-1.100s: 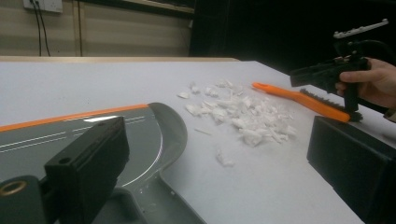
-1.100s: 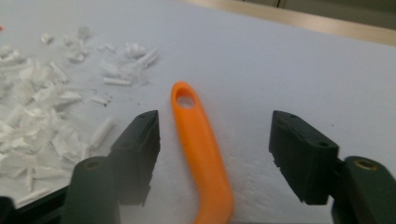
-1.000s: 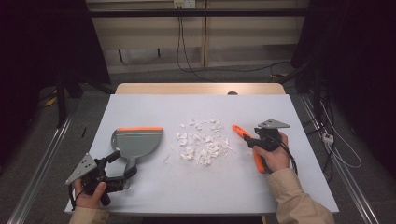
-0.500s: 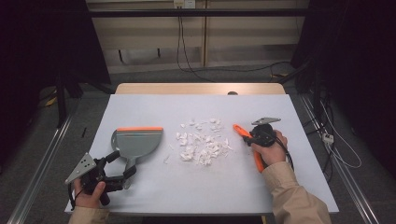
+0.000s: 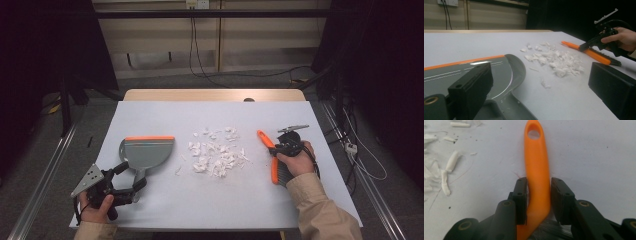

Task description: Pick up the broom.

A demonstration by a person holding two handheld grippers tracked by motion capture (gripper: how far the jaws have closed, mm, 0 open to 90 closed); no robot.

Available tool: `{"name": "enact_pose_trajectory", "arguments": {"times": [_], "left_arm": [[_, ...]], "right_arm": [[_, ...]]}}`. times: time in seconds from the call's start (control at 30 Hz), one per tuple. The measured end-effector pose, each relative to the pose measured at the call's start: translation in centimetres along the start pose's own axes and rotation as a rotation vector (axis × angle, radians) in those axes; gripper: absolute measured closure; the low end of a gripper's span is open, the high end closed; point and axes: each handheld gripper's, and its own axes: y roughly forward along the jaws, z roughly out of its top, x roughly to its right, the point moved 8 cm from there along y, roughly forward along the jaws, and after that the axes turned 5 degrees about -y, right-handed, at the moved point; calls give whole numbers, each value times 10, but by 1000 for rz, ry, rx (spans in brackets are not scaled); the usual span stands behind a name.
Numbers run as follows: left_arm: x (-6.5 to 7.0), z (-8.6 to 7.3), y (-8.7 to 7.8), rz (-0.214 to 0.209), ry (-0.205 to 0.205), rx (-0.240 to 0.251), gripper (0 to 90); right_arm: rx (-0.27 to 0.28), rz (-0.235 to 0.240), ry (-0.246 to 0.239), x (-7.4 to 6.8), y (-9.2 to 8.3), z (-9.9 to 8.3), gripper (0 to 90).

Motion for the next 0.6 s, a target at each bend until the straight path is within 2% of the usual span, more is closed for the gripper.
{"name": "enact_pose_trajectory", "arguments": {"times": [0.03,0.13,0.2,0.27,0.33,0.57,0.6], "left_arm": [[0,0,0,0,0,0,52],[-1,0,0,5,4,0,52],[-1,1,0,9,-1,7,52],[0,2,1,9,-9,10,52],[3,2,1,2,3,8,52],[4,3,5,-2,6,9,52],[4,3,6,-2,4,9,52]], "right_arm": [[-9,-8,16,0,0,0,685],[-36,-43,-13,-4,3,1,687],[-57,-70,18,-4,4,2,687],[-81,-63,45,-4,5,4,694],[-98,-38,66,-2,5,5,710],[-139,-76,34,-4,6,8,715],[-141,-68,41,-3,6,8,716]]}}
